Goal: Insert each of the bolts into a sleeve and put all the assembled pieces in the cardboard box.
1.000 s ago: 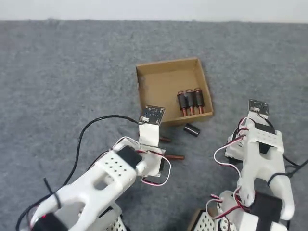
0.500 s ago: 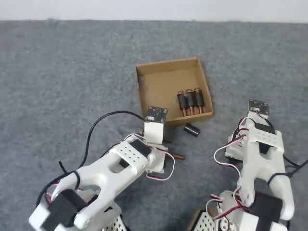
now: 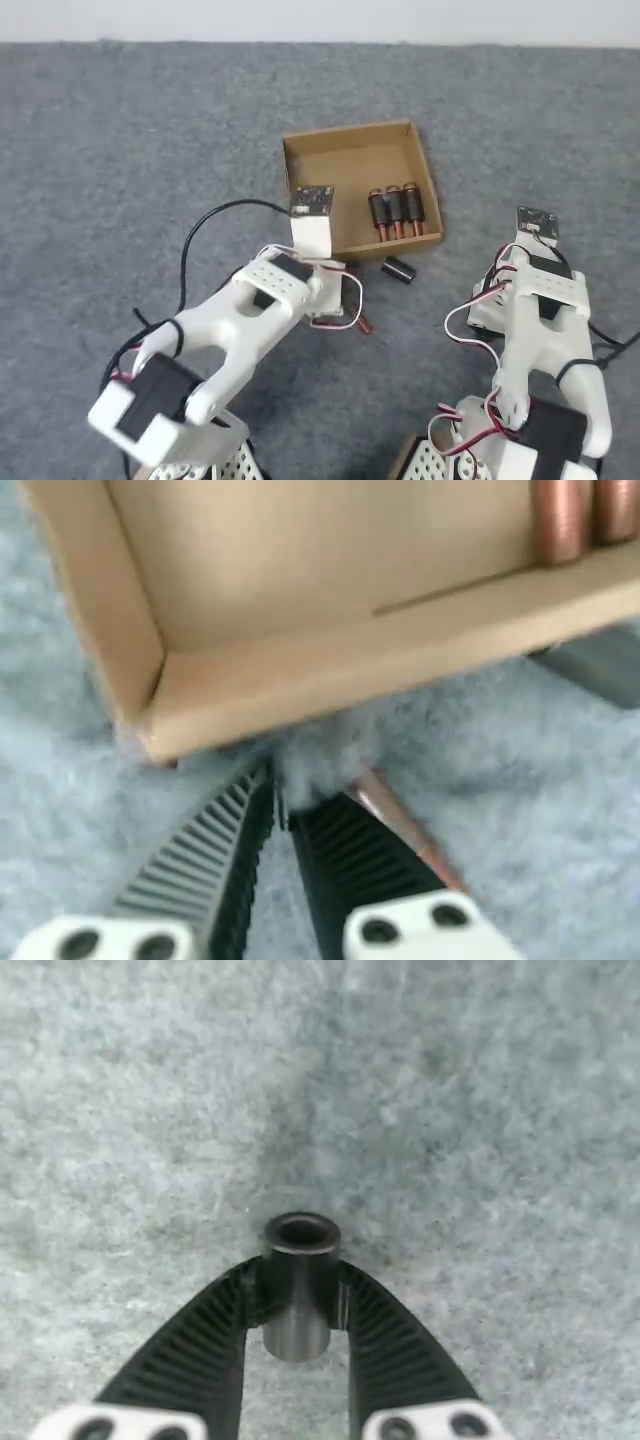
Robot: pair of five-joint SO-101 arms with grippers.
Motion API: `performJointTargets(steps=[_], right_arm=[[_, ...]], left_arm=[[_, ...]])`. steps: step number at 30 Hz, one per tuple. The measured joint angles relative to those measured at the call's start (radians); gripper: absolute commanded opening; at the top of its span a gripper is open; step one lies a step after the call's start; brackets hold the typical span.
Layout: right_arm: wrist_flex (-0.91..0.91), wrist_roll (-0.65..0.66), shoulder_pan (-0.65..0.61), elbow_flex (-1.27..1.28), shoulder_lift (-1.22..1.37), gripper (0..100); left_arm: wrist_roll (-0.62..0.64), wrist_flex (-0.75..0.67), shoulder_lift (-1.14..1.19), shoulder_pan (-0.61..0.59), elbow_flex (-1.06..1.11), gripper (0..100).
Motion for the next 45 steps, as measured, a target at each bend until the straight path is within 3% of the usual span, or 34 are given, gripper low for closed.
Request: performJointTargets(steps=[7,14,25,29,34,38,45], right_arm=[[0.0,0.0,0.0,0.0,0.0,0.6],[0.0,0.0,0.0,0.0,0.0,0.6],[0.0,0.0,0.0,0.0,0.0,0.6],[0.0,0.0,0.0,0.0,0.0,0.6],[0.0,0.0,0.0,0.0,0.0,0.6],[0.0,0.0,0.0,0.0,0.0,0.6],[0.0,0.0,0.0,0.0,0.0,0.6]], left_arm=[[0.0,0.035,-0.009,0.023,-0.031,3],[0.081,0.097,-0.126,0.083,-0.032,18],[0.141,-0.017,-0.049,0.032,-0.011,11],[0.141,-0.018,0.057,-0.025,-0.061,11],[0.141,0.011,0.089,-0.026,-0.109,11],[0.141,0.014,0.089,-0.026,-0.109,2],[0.075,0.032,0.084,-0.003,-0.114,2]])
